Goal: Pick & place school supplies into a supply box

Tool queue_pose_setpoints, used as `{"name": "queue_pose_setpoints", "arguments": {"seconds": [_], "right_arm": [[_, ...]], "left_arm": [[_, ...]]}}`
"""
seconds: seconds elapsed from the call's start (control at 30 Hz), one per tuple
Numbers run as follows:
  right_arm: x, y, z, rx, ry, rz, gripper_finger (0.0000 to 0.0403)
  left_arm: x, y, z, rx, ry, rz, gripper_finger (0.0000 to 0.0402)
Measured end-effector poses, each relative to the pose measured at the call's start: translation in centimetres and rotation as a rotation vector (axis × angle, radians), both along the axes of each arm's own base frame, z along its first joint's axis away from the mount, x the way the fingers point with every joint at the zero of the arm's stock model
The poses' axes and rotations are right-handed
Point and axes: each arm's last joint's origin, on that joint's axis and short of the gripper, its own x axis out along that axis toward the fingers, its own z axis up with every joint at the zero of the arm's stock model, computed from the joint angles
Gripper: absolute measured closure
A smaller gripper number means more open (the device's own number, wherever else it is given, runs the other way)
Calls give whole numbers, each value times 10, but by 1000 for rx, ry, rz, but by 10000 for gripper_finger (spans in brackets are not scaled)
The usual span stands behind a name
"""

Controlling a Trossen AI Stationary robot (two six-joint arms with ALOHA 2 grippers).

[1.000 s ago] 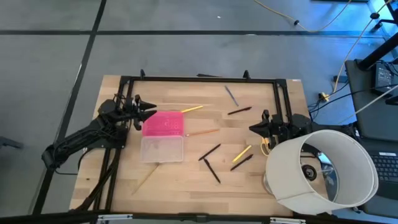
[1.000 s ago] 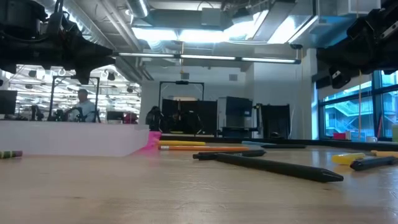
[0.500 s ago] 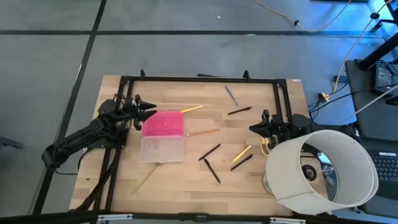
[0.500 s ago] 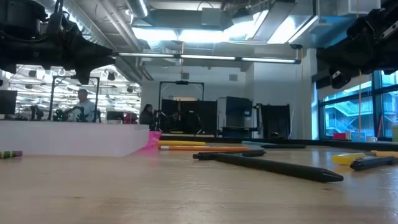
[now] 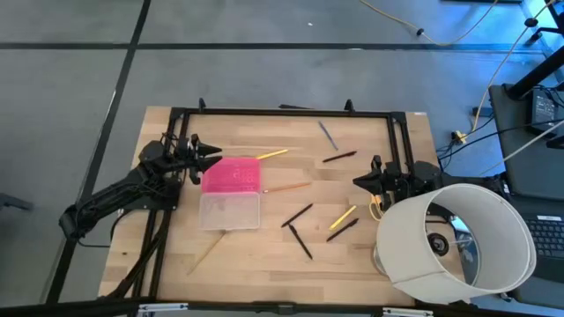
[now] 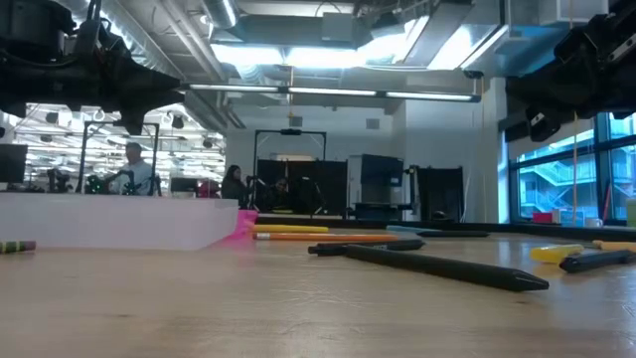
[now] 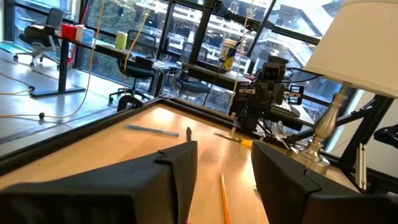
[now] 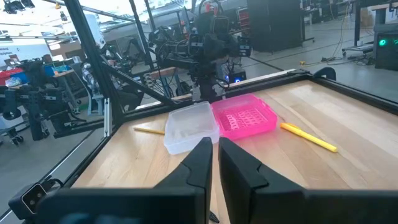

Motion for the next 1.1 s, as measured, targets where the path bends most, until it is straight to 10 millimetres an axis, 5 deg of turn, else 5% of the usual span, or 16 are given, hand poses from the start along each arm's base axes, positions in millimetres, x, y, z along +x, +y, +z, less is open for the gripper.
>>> {"name": "queue_pose_setpoints", "arguments": {"seconds": [0.37,1.1], "right_arm": [[0,0,2,-1,-17,-6,369],[-2,-10,10,-182,-73,-349,369]], "left_arm": [[0,0,0,0,0,0,258],[0,0,0,25,6,7,258]]}}
